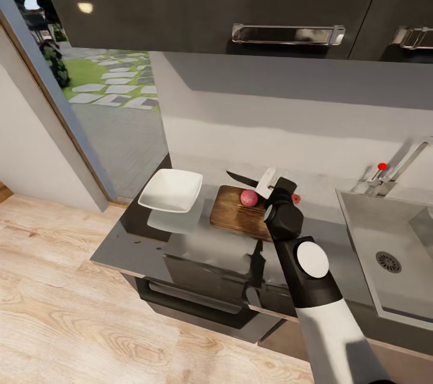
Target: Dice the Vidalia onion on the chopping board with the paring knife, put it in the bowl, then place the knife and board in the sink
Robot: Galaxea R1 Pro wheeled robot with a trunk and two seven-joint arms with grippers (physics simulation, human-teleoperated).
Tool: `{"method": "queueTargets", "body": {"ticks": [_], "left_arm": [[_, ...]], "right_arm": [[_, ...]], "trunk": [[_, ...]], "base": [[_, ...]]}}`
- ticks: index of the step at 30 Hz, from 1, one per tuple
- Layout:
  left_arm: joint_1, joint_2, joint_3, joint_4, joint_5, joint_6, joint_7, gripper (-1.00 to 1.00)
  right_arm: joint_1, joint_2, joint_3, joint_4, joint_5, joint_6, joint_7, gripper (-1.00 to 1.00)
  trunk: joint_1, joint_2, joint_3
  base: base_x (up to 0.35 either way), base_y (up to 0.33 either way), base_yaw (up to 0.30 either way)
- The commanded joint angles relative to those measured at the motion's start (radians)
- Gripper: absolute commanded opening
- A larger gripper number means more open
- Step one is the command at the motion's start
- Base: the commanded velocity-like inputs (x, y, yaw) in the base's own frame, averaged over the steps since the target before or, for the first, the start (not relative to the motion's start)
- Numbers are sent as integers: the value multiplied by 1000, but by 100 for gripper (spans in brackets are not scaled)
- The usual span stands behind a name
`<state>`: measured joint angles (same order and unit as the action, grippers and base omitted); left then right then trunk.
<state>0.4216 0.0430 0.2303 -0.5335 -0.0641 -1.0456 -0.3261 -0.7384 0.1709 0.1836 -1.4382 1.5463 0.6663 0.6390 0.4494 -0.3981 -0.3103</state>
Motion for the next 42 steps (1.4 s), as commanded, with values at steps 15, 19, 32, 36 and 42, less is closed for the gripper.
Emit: {"method": "queueTargets", "body": {"ticks": [15, 19, 32, 36, 42], "left_arm": [[0, 0, 5, -2, -6, -2, -4, 100], [0, 0, 6, -2, -6, -2, -4, 100], [0, 0, 5, -2, -6, -2, -4, 100], [0, 0, 5, -2, -6, -2, -4, 100], [0, 0, 5, -2, -6, -2, -4, 100]], "right_arm": [[-1, -1, 2, 13, 10, -2, 11, -100], [-1, -1, 2, 13, 9, -2, 11, -100], [-1, -8, 1, 13, 10, -4, 11, -100], [-1, -11, 0, 13, 11, -4, 11, -100], [-1, -11, 0, 13, 11, -4, 11, -100]], "trunk": [[1, -2, -2], [1, -2, -2], [1, -2, -2], [1, -2, -2], [1, -2, -2]], "base": [[0, 0, 0], [0, 0, 0], [0, 0, 0], [0, 0, 0], [0, 0, 0]]}}
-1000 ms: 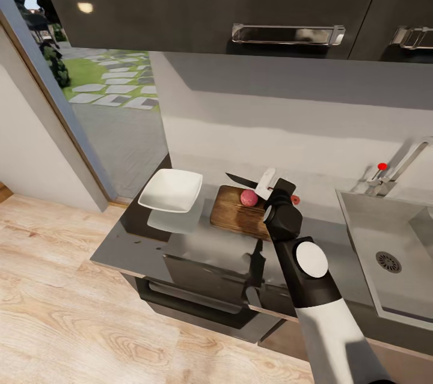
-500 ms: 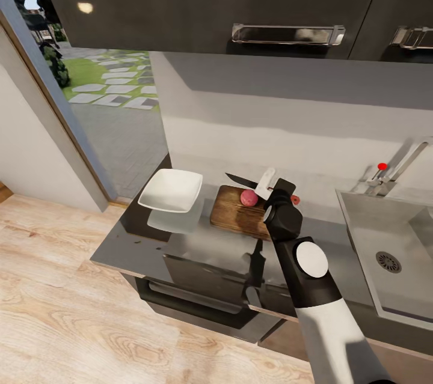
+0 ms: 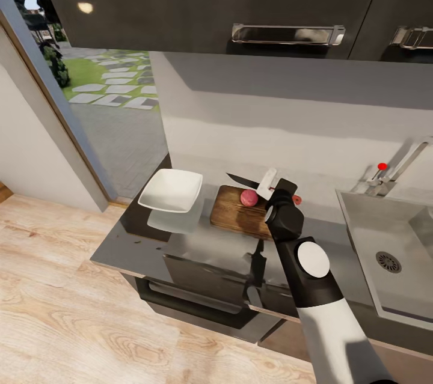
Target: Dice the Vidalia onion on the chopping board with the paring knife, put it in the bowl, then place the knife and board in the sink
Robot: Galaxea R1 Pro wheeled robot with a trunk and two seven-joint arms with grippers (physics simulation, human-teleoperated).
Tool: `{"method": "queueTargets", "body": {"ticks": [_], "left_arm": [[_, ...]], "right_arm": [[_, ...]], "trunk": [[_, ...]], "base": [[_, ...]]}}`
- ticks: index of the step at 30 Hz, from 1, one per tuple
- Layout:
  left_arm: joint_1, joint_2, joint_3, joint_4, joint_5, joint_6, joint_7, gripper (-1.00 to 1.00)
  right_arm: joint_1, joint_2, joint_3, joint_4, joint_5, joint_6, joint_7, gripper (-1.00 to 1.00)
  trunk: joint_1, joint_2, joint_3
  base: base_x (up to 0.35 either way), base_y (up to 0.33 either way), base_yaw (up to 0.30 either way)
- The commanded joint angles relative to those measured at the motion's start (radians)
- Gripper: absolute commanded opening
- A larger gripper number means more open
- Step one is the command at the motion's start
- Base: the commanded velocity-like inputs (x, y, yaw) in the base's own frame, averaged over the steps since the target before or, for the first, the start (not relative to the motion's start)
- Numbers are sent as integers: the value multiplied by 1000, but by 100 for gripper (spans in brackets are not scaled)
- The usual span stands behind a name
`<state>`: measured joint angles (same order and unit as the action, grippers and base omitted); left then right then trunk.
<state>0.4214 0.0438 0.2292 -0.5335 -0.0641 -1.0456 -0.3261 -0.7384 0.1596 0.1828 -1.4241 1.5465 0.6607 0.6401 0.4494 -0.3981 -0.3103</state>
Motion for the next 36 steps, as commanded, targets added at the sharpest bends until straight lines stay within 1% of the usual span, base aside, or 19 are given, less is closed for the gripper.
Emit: {"method": "queueTargets", "body": {"ticks": [1, 16, 25, 36], "left_arm": [[0, -1, 6, -2, -6, -2, -4, 100], [0, -1, 5, -2, -6, -2, -4, 100], [0, -1, 5, -2, -6, -2, -4, 100], [0, -1, 5, -2, -6, -2, -4, 100]], "right_arm": [[-1, 0, 1, -1, 10, 2, 10, -100], [-1, 0, 1, 5, 11, 1, 18, -100], [0, 0, 1, 54, 12, 0, 17, -100], [0, 0, 1, 59, 12, 0, 16, -100]], "trunk": [[1, -2, -2], [1, -2, -2], [1, -2, -2], [1, -2, -2]], "base": [[0, 0, 0], [0, 0, 0], [0, 0, 0], [0, 0, 0]]}}
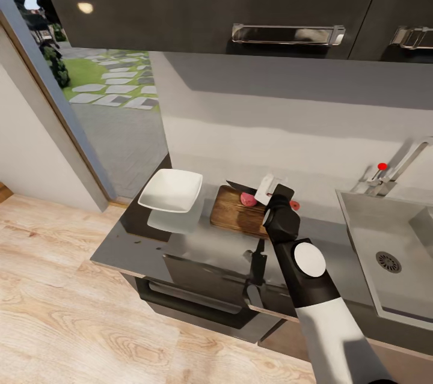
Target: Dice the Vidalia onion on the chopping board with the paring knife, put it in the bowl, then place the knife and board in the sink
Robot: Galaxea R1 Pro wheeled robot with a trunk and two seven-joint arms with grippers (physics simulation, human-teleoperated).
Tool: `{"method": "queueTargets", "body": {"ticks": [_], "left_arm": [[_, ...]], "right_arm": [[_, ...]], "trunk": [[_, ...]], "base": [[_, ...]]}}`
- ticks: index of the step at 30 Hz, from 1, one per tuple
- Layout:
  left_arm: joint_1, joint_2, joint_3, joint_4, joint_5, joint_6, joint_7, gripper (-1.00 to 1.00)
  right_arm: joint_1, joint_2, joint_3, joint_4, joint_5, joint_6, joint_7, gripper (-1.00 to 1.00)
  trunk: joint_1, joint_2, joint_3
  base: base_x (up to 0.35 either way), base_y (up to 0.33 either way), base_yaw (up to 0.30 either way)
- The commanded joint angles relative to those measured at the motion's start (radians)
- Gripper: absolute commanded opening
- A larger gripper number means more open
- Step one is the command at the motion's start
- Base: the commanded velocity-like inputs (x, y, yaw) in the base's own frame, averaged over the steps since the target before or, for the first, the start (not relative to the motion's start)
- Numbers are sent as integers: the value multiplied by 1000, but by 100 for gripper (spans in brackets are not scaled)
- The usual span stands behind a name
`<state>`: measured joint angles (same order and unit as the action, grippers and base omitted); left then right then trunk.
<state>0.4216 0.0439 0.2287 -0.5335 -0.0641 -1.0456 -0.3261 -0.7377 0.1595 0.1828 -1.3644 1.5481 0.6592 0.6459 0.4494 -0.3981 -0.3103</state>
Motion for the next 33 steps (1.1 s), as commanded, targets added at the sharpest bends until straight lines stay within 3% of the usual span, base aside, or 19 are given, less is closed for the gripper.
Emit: {"method": "queueTargets", "body": {"ticks": [1, 33], "left_arm": [[0, -1, 6, -2, -6, -2, -4, 100], [0, -2, 6, -2, -6, -2, -4, 100]], "right_arm": [[-1, 0, 1, -1, 10, 2, 10, -100], [-1, 0, 1, -1, 10, 2, 4, -100]], "trunk": [[1, -2, -2], [1, -2, -2]], "base": [[0, 0, 0], [24, 0, 0]]}}
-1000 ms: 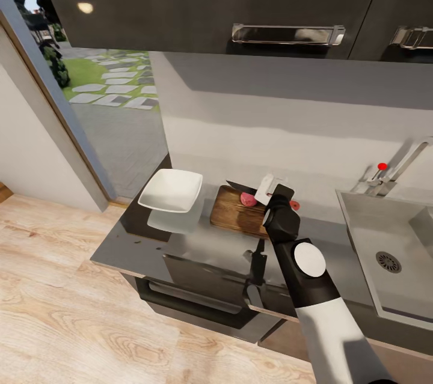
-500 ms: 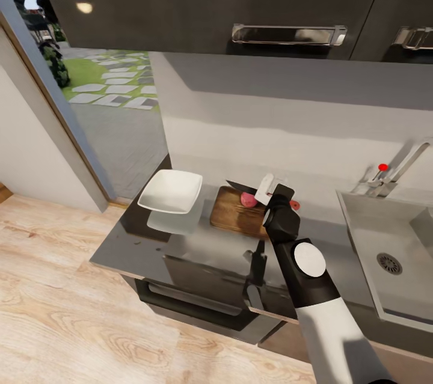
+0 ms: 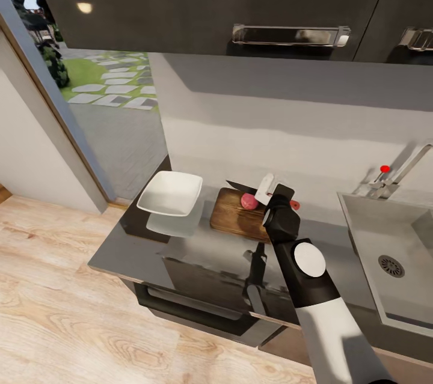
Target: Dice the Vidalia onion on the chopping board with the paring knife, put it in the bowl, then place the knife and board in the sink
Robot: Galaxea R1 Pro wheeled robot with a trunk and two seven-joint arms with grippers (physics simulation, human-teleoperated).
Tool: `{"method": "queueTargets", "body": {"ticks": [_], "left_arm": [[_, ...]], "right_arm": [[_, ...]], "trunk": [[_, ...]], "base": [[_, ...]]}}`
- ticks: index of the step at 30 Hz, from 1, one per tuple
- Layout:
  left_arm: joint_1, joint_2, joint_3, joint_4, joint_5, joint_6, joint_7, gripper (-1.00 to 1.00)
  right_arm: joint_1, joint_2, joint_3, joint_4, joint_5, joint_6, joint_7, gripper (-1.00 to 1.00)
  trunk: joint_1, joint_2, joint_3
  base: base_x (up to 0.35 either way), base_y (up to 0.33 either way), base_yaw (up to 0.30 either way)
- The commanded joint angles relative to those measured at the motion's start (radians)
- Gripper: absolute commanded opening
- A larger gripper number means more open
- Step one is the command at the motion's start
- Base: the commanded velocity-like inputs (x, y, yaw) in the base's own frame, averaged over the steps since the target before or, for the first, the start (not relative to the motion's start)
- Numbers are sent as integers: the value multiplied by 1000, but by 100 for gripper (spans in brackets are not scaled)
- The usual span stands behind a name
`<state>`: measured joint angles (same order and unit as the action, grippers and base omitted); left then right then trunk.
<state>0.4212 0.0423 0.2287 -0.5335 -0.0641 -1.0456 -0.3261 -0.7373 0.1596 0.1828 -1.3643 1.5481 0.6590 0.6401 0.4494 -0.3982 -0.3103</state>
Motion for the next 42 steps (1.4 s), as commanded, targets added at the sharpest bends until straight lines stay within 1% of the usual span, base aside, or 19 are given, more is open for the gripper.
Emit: {"method": "queueTargets", "body": {"ticks": [1, 11, 42], "left_arm": [[0, -1, 6, -2, -6, -2, -4, 100], [0, -1, 6, -2, -6, -2, -4, 100], [0, -1, 6, -2, -6, -2, -4, 100]], "right_arm": [[-1, -1, 1, -1, 10, 2, 10, -100], [-1, -10, 1, -1, 17, 1, 12, -100], [-1, -11, 1, -1, 17, 1, 12, -100]], "trunk": [[1, -2, -2], [1, -2, -2], [1, -2, -2]], "base": [[0, 0, 0], [0, 0, 0], [0, 0, 0]]}}
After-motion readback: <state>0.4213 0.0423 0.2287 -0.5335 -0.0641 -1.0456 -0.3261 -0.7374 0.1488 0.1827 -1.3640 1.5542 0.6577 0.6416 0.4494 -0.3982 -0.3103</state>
